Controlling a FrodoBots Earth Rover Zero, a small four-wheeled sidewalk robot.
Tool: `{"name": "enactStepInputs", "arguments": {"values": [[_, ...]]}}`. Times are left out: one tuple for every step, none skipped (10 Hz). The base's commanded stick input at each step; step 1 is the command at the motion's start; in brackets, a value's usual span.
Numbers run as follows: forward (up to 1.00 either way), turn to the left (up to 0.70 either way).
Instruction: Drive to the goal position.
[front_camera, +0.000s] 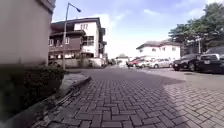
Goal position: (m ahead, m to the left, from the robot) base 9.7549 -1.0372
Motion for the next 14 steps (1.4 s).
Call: {"name": "enactStepInputs", "arguments": {"values": [[0.69,0.03],[0.69,0.03],[0.69,0.03],[0.69,0.03],[0.69,0.03],[0.69,0.03],[0.69,0.03],[0.69,0.03],[0.69,0.03],[0.69,0.03],[0.69,0.03],[0.69,0.03],[0.69,0.03],[0.69,0.03]]}}
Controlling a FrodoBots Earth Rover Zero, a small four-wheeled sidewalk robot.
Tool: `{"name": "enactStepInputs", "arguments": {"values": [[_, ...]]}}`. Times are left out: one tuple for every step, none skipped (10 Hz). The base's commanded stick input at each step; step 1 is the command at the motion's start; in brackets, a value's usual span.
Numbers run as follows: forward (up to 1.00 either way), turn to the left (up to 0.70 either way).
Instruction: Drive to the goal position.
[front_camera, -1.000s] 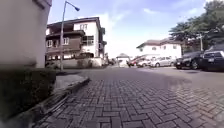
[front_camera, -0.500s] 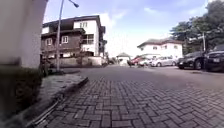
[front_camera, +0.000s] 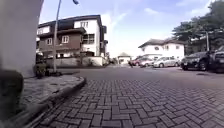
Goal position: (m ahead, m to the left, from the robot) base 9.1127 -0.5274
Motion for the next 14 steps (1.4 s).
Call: {"name": "enactStepInputs", "arguments": {"values": [[0.69,0.03],[0.69,0.03],[0.69,0.03],[0.69,0.03],[0.69,0.03],[0.69,0.03],[0.69,0.03],[0.69,0.03],[0.69,0.03],[0.69,0.03],[0.69,0.03],[0.69,0.03],[0.69,0.03],[0.69,0.03]]}}
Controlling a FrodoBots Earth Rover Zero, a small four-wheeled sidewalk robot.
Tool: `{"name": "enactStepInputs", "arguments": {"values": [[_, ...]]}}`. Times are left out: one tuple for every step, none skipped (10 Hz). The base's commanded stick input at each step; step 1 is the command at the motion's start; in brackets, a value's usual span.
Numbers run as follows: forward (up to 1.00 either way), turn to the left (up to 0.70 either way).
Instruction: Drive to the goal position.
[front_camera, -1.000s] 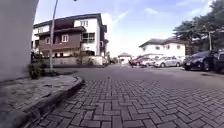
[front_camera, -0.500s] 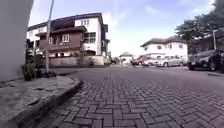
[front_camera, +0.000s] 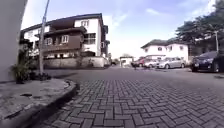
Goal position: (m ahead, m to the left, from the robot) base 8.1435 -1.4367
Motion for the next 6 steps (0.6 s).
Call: {"name": "enactStepInputs", "arguments": {"values": [[0.69,0.03],[0.69,0.03],[0.69,0.03],[0.69,0.03],[0.69,0.03],[0.69,0.03]]}}
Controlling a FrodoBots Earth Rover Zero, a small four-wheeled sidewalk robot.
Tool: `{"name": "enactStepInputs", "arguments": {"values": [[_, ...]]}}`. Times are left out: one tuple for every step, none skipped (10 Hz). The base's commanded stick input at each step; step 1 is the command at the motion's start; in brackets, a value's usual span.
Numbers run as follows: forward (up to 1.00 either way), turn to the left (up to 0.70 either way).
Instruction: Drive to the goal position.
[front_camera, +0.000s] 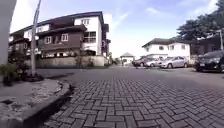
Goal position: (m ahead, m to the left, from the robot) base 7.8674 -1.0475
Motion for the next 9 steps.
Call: {"name": "enactStepInputs", "arguments": {"values": [[0.69,0.03],[0.69,0.03],[0.69,0.03],[0.69,0.03],[0.69,0.03],[0.69,0.03],[0.69,0.03],[0.69,0.03],[0.69,0.03]]}}
